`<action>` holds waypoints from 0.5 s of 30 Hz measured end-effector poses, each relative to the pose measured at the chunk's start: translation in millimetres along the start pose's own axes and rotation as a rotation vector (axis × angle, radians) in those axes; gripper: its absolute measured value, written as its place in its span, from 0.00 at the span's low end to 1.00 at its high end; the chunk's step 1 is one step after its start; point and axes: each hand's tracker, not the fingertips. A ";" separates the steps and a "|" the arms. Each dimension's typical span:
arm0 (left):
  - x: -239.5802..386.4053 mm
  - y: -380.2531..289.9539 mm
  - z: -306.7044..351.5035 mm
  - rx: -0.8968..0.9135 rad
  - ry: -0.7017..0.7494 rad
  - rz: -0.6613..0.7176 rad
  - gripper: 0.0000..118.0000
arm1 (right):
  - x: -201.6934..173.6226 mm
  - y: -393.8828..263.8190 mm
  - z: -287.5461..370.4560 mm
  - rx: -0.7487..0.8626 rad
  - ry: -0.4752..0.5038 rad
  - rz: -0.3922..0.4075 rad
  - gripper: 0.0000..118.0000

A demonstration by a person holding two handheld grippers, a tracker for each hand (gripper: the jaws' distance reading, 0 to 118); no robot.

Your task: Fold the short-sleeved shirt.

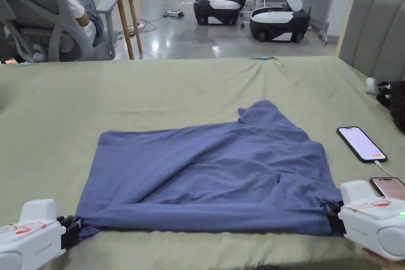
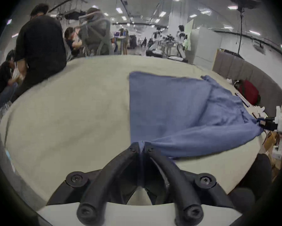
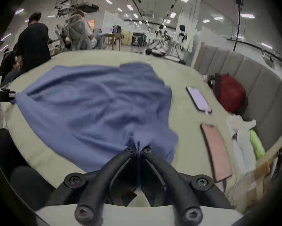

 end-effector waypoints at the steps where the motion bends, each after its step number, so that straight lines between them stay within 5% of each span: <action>1: -1.5 -5.4 -1.2 0.012 -0.002 0.003 0.03 | 0.4 -5.4 -2.5 -0.009 0.018 -0.017 0.03; 4: -0.6 -4.7 3.7 0.057 -0.010 0.011 0.03 | 2.1 -7.3 -2.8 0.026 0.020 -0.006 0.04; 6: -0.7 0.0 7.5 0.070 -0.006 0.019 0.09 | 4.8 -2.0 9.0 0.039 0.023 -0.021 0.22; 7: -0.3 3.0 10.2 0.081 0.009 0.018 0.22 | 5.7 0.0 15.0 0.061 0.009 -0.042 0.45; 8: 1.8 7.9 14.3 0.089 0.029 0.007 0.60 | 7.2 2.6 22.6 0.076 0.002 -0.065 0.82; 9: 2.7 13.3 18.6 0.093 0.047 0.005 0.92 | 7.2 4.4 32.3 0.106 0.003 -0.085 1.00; 10: 3.5 17.0 23.8 0.107 0.051 0.005 1.00 | 6.3 5.6 43.9 0.165 0.010 -0.114 0.99; 11: 6.7 27.4 37.7 0.190 0.051 -0.013 0.90 | 6.1 9.8 50.8 0.206 0.029 -0.114 0.96; 13: 15.9 35.5 53.6 0.216 0.017 0.010 0.93 | 5.0 17.5 64.5 0.229 0.022 -0.134 0.96; 15: 25.9 47.1 70.1 0.237 0.022 0.015 0.70 | 1.4 23.0 79.0 0.273 0.011 -0.138 0.73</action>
